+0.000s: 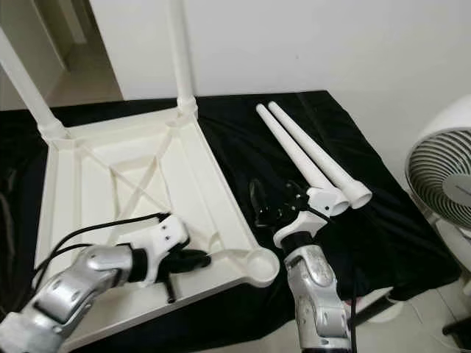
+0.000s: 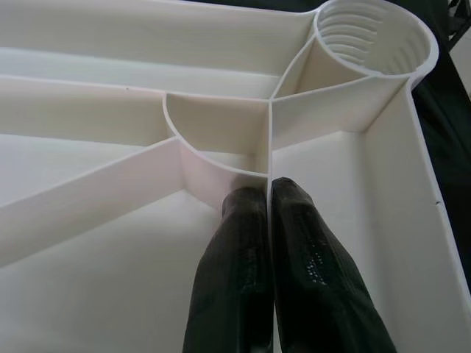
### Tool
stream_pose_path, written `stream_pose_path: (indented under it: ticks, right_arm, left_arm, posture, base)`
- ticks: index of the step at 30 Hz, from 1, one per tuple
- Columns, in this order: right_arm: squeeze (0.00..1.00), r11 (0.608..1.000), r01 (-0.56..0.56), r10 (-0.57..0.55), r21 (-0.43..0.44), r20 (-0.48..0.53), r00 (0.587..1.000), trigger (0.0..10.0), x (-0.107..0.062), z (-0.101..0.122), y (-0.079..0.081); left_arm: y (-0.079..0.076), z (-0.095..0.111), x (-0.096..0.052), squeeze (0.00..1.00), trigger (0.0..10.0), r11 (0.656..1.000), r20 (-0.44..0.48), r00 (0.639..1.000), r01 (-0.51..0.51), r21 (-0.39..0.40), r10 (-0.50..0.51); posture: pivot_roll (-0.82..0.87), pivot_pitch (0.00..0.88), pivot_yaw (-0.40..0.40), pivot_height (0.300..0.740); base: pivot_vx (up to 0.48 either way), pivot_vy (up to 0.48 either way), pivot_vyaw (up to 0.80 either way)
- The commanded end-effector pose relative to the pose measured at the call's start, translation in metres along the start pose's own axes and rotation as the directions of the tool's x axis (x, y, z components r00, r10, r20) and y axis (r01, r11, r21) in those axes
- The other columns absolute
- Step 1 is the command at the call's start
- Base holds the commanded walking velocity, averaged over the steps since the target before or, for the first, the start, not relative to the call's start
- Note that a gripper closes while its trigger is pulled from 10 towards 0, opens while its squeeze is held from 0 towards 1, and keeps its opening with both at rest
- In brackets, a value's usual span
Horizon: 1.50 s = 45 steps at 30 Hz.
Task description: Building children table
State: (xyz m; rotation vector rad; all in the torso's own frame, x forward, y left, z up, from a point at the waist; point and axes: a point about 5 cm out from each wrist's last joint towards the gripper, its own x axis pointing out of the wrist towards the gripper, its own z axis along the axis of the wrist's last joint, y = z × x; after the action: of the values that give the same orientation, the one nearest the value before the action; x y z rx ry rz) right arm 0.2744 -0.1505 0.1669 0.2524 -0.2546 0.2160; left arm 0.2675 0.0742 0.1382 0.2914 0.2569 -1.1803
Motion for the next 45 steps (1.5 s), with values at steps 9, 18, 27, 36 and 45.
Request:
stream_pose_path:
  ticks: [9, 18, 27, 36, 45]
  right_arm:
    - [0.0, 1.0, 0.006, -0.006, 0.002, -0.002, 1.0, 10.0, -0.001, -0.001, 0.003]
    - [0.0, 1.0, 0.014, -0.014, -0.006, -0.004, 1.0, 10.0, -0.004, -0.002, 0.002]
    - [0.0, 1.0, 0.007, -0.007, -0.005, -0.005, 1.0, 10.0, -0.002, -0.002, 0.004]
    - [0.0, 0.976, 0.154, -0.158, -0.156, -0.012, 0.987, 10.0, 0.012, 0.002, -0.017]
    - [0.0, 0.877, 0.377, -0.397, -0.298, -0.008, 0.918, 10.0, 0.031, 0.011, -0.06]
  left_arm:
    - [0.041, 0.027, 0.019, 0.0, 9.0, 0.944, 0.124, 0.936, -0.33, -0.02, 0.33]
    - [0.036, 0.022, 0.018, 1.0, 10.0, 0.969, 0.125, 0.961, -0.247, -0.008, 0.246]
    - [0.02, 0.006, 0.007, 0.0, 10.0, 0.99, 0.082, 0.988, -0.134, 0.045, 0.13]
    - [0.021, 0.032, -0.005, 0.0, 10.0, 0.984, 0.213, 0.961, -0.175, -0.023, 0.176]
    - [0.014, 0.054, 0.0, 0.0, 10.0, 0.955, 0.358, 0.885, -0.279, -0.103, 0.297]
  posture:
    - [-0.03, 0.118, 0.058, 0.74]
    - [-0.03, 0.114, 0.068, 0.74]
    - [-0.02, 0.109, 0.064, 0.74]
    - [-0.02, 0.09, 0.057, 0.74]
    - [-0.02, 0.076, 0.05, 0.74]
  base:
    - [0.0, 0.0, 0.0]
    - [0.0, 0.0, 0.0]
    - [0.0, 0.0, 0.0]
    - [0.0, 0.0, 0.0]
    - [0.0, 0.0, 0.0]
